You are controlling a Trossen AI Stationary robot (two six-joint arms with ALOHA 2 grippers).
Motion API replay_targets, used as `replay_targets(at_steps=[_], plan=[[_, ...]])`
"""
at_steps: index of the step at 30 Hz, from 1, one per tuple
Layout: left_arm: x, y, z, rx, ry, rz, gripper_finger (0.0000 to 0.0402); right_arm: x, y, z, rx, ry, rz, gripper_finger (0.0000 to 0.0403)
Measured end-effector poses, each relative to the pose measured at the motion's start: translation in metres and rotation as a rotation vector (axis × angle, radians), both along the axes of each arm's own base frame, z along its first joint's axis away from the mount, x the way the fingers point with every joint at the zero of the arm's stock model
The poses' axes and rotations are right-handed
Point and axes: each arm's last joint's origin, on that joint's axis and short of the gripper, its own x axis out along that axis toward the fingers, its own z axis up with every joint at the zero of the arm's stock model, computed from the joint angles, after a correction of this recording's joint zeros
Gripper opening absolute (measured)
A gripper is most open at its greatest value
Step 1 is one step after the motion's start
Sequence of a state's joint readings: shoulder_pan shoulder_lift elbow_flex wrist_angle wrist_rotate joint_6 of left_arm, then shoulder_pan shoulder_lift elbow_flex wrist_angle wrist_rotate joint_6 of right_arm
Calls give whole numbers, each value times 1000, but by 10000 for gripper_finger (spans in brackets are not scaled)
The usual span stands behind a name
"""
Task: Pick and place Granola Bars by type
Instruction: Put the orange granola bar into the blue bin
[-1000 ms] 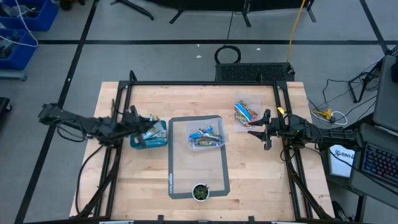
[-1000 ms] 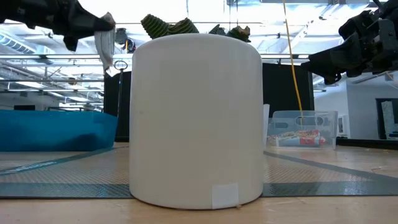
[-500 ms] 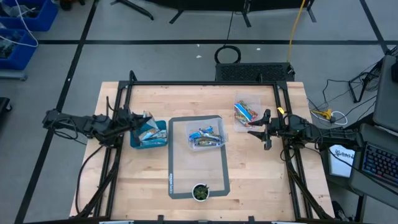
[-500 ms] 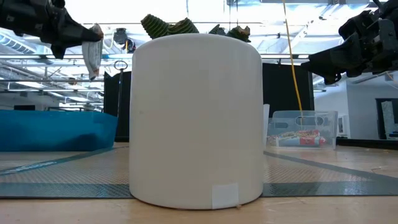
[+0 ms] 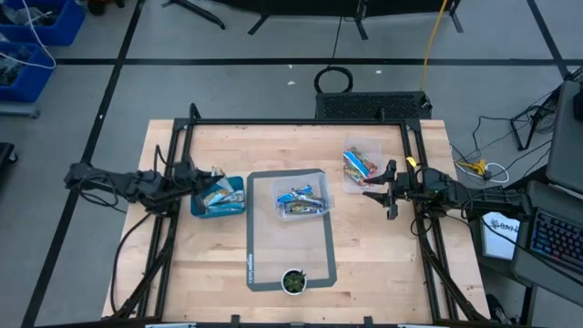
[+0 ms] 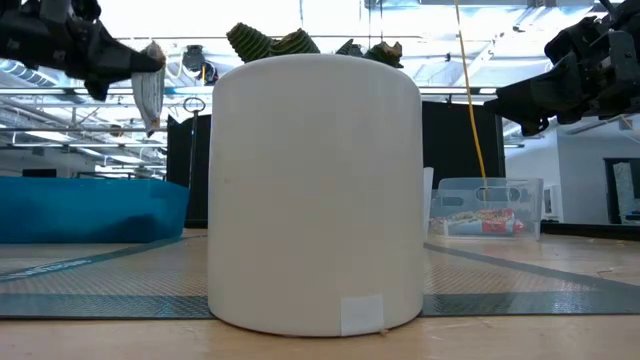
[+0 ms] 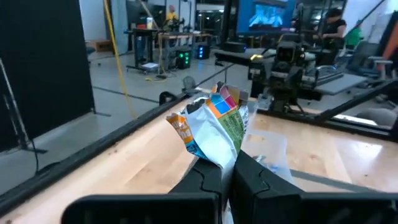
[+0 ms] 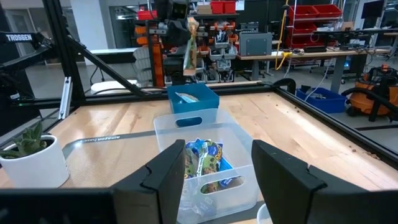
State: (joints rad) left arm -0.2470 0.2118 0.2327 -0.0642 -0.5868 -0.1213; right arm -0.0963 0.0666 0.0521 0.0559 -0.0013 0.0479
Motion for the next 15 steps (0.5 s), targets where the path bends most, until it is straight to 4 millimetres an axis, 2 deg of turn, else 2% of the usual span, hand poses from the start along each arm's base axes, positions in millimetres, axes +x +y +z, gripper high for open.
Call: replay_targets(at_steps=[3, 11, 15], plan=[[-3, 2, -10, -52, 15, 33, 8, 0, 0, 0, 0, 0, 0, 176], [-10, 7, -37, -340, 177, 162, 8, 0, 0, 0, 0, 0, 0, 176], [-9, 6, -43, -440, 221, 150, 8, 0, 0, 0, 0, 0, 0, 176]])
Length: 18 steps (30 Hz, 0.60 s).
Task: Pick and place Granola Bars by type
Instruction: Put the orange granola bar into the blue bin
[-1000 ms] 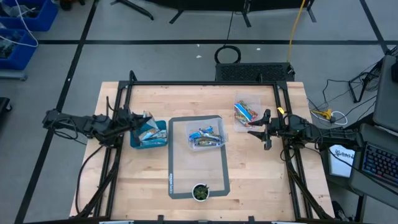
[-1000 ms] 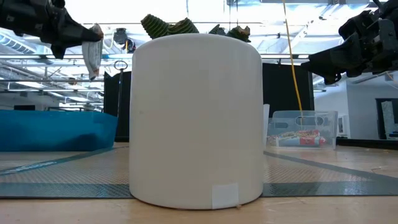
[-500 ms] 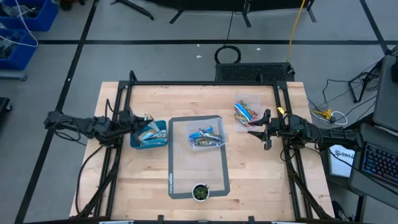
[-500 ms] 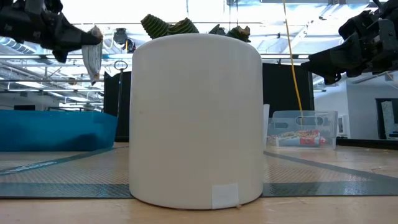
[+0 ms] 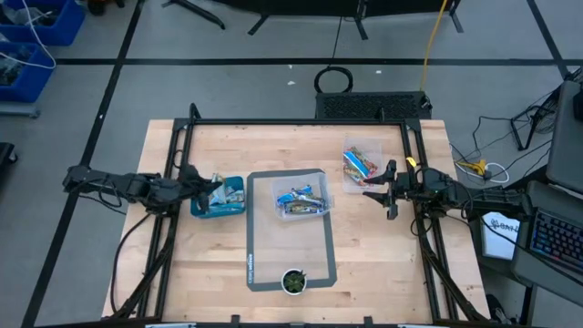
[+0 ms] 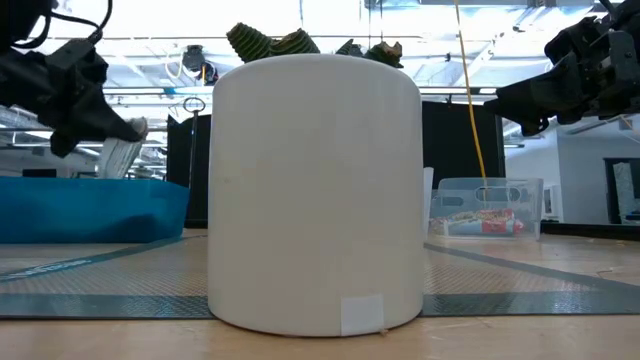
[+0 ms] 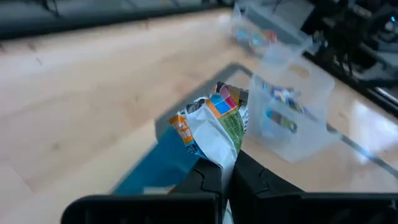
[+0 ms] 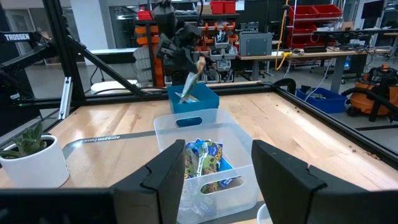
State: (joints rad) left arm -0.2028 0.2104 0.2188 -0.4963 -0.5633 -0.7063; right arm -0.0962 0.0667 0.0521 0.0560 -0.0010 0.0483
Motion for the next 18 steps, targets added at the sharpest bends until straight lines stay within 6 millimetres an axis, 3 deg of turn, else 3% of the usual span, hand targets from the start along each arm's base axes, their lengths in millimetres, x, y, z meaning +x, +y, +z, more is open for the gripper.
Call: replay_targets(at_steps=[18], plan=[[3, -4, -25, -241, 241, 55, 22, 0, 0, 0, 0, 0, 0, 176]])
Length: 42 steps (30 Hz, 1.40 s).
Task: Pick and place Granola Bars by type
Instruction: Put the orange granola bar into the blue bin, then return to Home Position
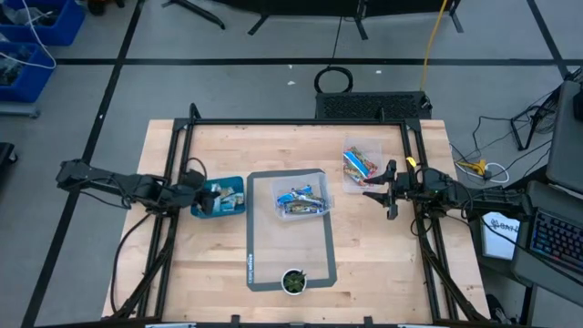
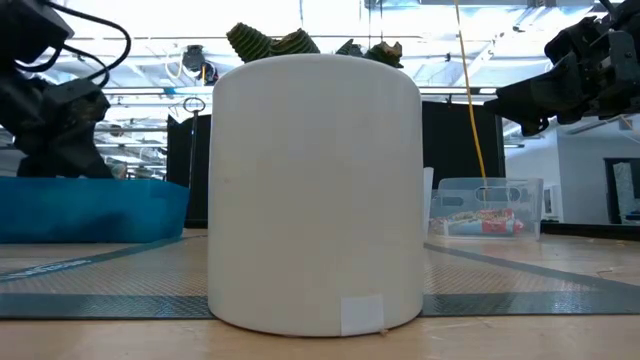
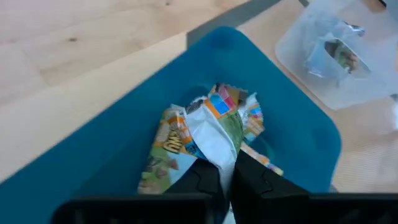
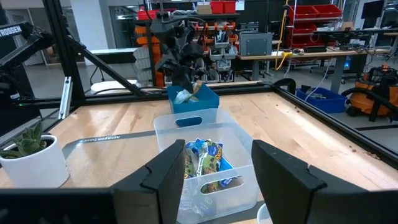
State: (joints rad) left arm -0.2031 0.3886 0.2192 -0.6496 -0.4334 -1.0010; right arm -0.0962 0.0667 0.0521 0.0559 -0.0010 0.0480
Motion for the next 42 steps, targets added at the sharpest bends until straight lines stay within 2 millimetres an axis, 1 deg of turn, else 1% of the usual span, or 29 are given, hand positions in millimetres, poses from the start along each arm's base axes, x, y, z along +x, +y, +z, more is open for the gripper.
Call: replay_targets(at_steps=[6, 10, 14, 19, 24, 29, 33, 37, 40, 42], plan=[[3, -1, 2, -17, -25, -14, 85, 0, 0, 0, 0, 0, 0, 176], [4, -1, 4, 3, -42, -37, 110, 0, 0, 0, 0, 0, 1, 176], [9, -2, 9, 74, -92, -91, 125, 0, 0, 0, 0, 0, 0, 176], [16, -1, 23, 229, -211, -110, 127, 0, 0, 0, 0, 0, 0, 176], [14, 4, 35, 383, -279, -96, 126, 0, 0, 0, 0, 0, 0, 176], [7, 12, 41, 427, -333, -80, 126, 0, 0, 0, 0, 0, 0, 176], [9, 14, 38, 522, -414, -139, 127, 0, 0, 0, 0, 0, 0, 176], [14, 15, 28, 631, -502, -223, 127, 0, 0, 0, 0, 0, 0, 176], [15, 17, 16, 646, -512, -260, 127, 0, 0, 0, 0, 0, 0, 176], [15, 18, 12, 642, -485, -272, 127, 0, 0, 0, 0, 0, 0, 176]])
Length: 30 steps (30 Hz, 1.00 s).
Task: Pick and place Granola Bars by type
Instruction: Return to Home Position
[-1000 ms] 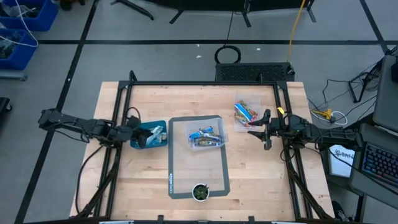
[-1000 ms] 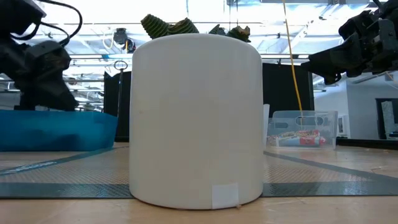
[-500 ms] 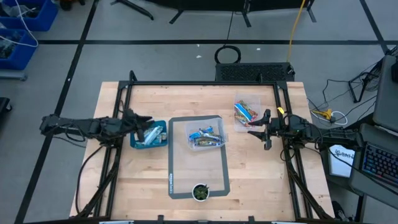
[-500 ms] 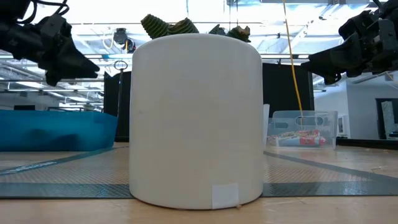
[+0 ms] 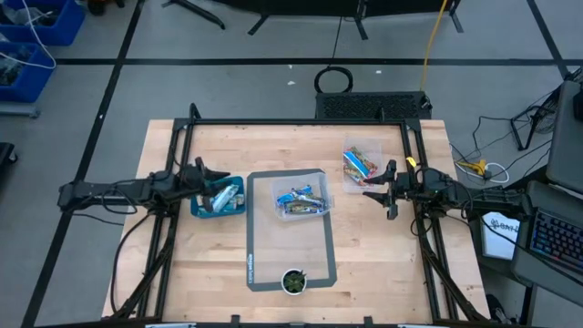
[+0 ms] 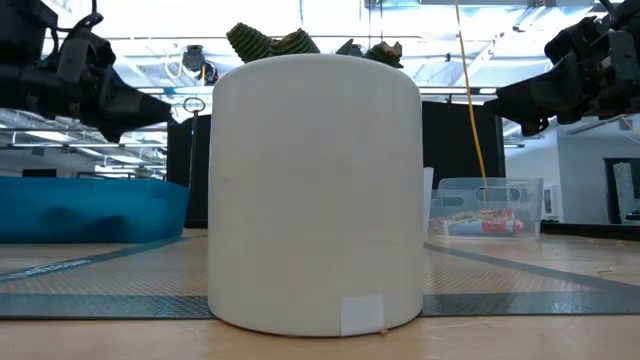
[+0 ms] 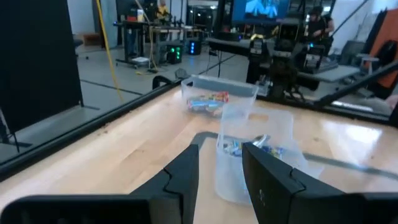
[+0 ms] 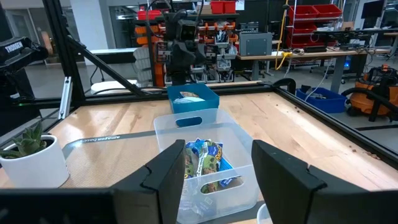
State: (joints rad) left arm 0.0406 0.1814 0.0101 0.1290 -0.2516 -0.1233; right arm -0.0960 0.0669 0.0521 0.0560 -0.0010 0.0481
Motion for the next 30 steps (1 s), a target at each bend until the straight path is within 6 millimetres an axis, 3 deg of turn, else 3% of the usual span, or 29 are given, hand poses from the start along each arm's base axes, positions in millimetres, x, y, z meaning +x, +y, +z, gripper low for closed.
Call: replay_targets(at_steps=[30], plan=[[-7, -1, 0, 97, 127, -128, 127, 0, 0, 0, 0, 0, 0, 176]])
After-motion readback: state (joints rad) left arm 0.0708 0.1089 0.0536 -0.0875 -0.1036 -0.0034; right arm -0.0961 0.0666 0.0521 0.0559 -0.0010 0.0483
